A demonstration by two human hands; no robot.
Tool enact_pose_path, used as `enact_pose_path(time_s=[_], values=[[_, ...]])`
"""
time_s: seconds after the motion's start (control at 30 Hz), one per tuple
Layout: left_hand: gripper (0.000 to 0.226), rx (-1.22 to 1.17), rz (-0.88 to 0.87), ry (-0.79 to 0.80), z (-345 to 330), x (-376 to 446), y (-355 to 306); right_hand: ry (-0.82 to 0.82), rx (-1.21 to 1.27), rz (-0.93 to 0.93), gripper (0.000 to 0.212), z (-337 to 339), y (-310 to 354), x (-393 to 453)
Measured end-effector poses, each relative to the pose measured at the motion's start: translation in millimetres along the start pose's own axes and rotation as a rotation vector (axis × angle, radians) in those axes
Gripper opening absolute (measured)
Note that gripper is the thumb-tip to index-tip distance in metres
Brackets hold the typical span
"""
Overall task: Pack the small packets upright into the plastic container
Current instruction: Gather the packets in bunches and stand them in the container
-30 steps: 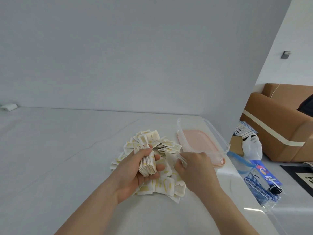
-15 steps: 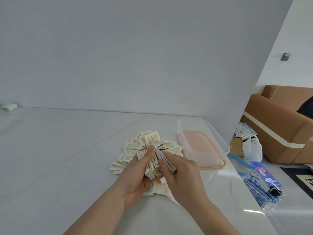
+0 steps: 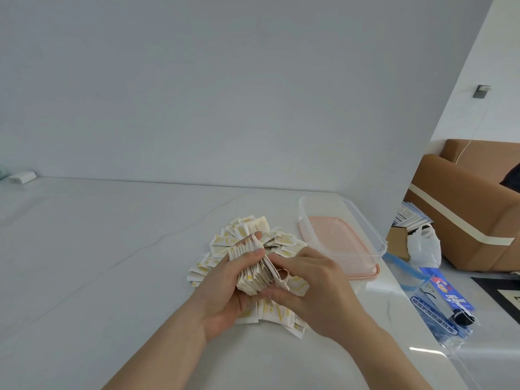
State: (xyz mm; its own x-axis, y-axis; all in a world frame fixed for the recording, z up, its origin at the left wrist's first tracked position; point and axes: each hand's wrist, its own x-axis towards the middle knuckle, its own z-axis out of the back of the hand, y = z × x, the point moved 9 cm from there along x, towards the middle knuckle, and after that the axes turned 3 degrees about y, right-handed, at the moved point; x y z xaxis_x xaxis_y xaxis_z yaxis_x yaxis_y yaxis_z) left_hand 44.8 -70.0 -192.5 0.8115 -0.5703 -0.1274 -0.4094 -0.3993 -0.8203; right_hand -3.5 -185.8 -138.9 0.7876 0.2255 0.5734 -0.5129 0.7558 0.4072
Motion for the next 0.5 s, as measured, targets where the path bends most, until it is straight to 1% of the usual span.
enact_pose_path(time_s=[0.07, 0.13, 0.23, 0.33, 0.43, 0.5], values=[[0.046, -0.012, 0.009, 0.028, -3, -1, 1, -0.036, 0.006, -0.011, 0.049, 5, -1, 1], [0.044, -0.019, 0.012, 0.044, -6, -2, 1, -0.065, -0.005, -0.006, 0.049, 9, -3, 1], [0.035, 0.018, 0.037, 0.056, -8, -3, 4, -0.078, -0.02, 0.004, 0.052, 11, -6, 1], [0.042, 0.072, 0.067, 0.085, -10, -4, 11, -0.078, -0.051, 0.017, 0.056, 8, -6, 1], [0.039, 0.139, 0.061, 0.124, -12, -4, 13, -0.076, -0.043, 0.007, 0.058, 8, -7, 1], [0.041, 0.181, 0.074, 0.154, -13, -4, 15, -0.051, -0.044, 0.011, 0.059, 6, -9, 1]])
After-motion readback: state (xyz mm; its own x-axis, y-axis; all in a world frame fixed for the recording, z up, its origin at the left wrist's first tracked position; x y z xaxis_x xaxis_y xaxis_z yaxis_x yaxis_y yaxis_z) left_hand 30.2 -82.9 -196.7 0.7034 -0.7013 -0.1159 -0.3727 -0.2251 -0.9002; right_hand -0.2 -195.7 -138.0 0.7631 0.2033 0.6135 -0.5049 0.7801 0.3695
